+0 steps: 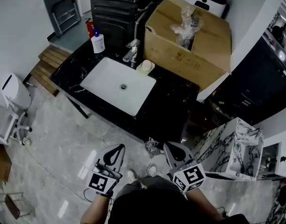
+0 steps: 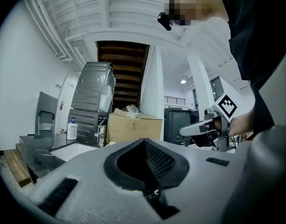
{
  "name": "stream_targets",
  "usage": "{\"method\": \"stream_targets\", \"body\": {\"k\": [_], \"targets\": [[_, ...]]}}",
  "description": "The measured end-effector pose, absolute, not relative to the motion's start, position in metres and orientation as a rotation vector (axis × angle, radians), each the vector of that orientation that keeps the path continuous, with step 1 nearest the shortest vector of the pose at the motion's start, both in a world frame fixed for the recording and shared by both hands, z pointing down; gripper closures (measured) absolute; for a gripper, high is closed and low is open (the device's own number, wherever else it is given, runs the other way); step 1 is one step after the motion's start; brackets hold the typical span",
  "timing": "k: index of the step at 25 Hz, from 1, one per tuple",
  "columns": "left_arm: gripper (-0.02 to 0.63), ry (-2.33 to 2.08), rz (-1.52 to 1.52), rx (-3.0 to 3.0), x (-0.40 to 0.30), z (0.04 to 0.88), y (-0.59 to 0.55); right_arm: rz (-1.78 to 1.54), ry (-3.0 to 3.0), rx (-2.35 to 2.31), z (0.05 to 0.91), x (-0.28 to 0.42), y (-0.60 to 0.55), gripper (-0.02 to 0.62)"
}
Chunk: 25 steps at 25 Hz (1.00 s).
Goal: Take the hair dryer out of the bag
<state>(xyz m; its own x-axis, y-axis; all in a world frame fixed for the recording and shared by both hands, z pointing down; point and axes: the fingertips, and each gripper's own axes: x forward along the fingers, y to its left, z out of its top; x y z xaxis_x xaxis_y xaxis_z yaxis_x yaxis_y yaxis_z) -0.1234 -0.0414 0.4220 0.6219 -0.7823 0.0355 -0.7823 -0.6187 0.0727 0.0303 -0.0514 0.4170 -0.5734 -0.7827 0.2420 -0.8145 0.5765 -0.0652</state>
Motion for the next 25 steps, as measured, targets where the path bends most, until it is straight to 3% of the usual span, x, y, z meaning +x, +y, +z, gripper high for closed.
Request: {"method": "stream_targets", "body": {"k": [7, 25], "targets": [[0.584, -1.312, -0.008, 2.887, -0.069, 0.383, -0.067, 0.204, -2.686, 1.320, 0.406, 0.050, -0.076, 0.581], [0.583, -1.375, 0.100, 2.876, -0.084, 0.400, -0.096, 0.174, -2.663, 1.404, 0.406, 0.064, -0.107, 0.582]]}}
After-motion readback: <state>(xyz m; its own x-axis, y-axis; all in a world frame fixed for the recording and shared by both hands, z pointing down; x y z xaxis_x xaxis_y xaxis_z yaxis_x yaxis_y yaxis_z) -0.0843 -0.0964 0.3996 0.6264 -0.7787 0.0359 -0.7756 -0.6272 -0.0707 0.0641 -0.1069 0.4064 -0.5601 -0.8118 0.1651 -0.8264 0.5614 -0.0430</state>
